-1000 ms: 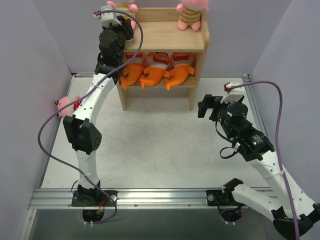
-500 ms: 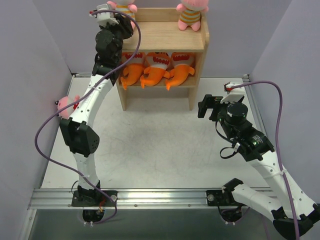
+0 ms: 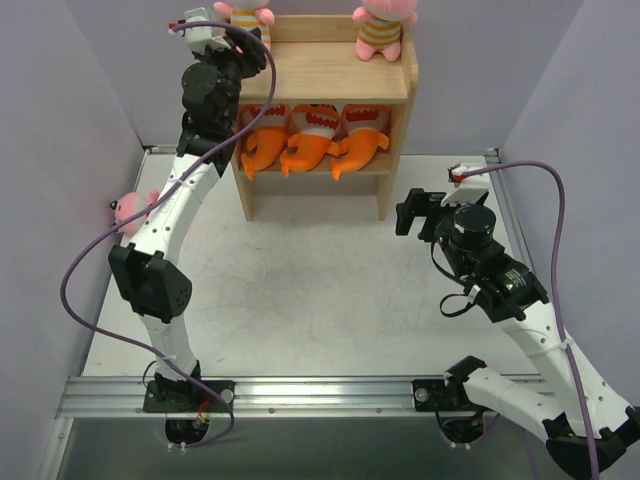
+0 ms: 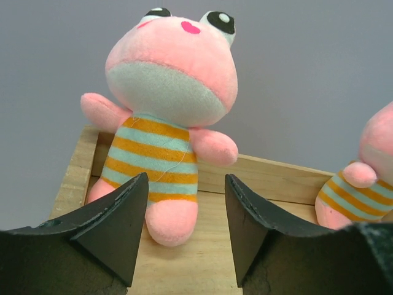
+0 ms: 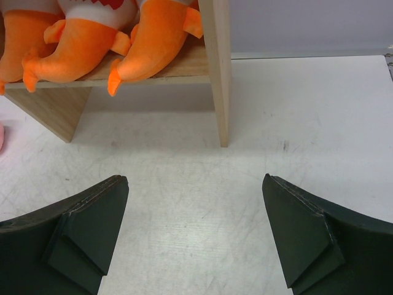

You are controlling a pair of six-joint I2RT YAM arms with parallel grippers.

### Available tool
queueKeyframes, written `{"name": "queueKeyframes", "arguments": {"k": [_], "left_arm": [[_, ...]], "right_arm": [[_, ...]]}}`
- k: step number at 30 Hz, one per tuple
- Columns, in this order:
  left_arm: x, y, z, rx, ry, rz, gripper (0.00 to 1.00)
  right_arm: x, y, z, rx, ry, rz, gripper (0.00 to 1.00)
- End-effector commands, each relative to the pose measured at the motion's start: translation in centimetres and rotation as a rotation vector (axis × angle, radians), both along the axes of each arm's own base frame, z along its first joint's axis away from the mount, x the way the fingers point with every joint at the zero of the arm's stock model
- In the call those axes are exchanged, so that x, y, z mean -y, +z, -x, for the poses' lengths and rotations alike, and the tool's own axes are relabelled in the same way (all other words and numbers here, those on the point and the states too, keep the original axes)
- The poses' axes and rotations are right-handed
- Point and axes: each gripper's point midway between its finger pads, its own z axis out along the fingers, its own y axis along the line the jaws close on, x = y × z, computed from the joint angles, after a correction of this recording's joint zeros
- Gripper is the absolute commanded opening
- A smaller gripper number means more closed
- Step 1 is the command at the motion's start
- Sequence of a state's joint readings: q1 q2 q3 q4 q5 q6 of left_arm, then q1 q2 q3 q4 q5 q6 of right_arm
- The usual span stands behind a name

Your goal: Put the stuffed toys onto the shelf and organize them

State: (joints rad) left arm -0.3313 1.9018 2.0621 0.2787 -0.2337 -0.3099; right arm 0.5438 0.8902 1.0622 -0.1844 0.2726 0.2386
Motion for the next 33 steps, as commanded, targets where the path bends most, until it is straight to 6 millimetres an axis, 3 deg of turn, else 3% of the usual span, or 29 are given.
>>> {"name": "queueKeyframes", "arguments": {"k": [1, 5, 7, 8, 10, 12, 13, 14, 20, 25, 29, 32, 33], "left_arm": [[-1.7, 5.9, 4.3, 0.134, -0.002, 0.046, 0.62], [-2.6, 7.0, 6.3, 0.136, 0.0, 0.041, 0.64], [-3.4, 6.1, 6.4, 0.1, 0.009, 0.027, 0.67], [-4.0, 6.7, 7.3, 0.102, 0.015, 0.03, 0.68], [-5.3, 5.1, 7.1, 0.042, 0.025, 0.017, 0.73], [-6.7, 5.1, 8.0, 0.022, 0.038, 0.017, 0.75], [-7.7, 3.7, 7.7, -0.02, 0.048, 0.009, 0.76], [-8.4, 4.1, 8.6, -0.018, 0.052, 0.01, 0.77], [-13.6, 1.4, 11.2, -0.119, 0.12, -0.004, 0.82], [-18.7, -3.3, 12.9, -0.27, 0.215, 0.02, 0.87], [-22.7, -9.7, 13.9, -0.448, 0.363, 0.024, 0.96], [-24.4, -12.6, 14.3, -0.507, 0.417, 0.041, 0.97], [-25.4, -14.6, 14.4, -0.544, 0.44, 0.069, 0.97]], "right_arm": [[0.2, 0.8, 0.0, 0.029, -0.008, -0.021, 0.95], [0.0, 0.9, 0.0, 0.031, 0.001, -0.026, 0.95], [0.1, 1.1, 0.1, 0.037, 0.001, -0.029, 0.95], [0.1, 1.1, 0.1, 0.039, 0.001, -0.031, 0.95], [0.0, 1.2, 0.1, 0.042, 0.004, -0.033, 0.95], [0.0, 1.3, 0.0, 0.046, 0.006, -0.033, 0.95], [-0.1, 1.4, 0.0, 0.05, 0.011, -0.033, 0.95], [-0.2, 1.3, -0.1, 0.05, 0.011, -0.032, 0.96], [-1.0, 1.6, -0.6, 0.056, 0.038, -0.035, 0.96], [-1.2, 1.7, -0.9, 0.061, 0.044, -0.039, 0.97], [-1.6, 1.7, -1.1, 0.063, 0.055, -0.041, 0.98], [-1.8, 1.6, -1.2, 0.06, 0.064, -0.033, 0.99], [-1.9, 1.6, -1.2, 0.058, 0.068, -0.031, 1.0]]}}
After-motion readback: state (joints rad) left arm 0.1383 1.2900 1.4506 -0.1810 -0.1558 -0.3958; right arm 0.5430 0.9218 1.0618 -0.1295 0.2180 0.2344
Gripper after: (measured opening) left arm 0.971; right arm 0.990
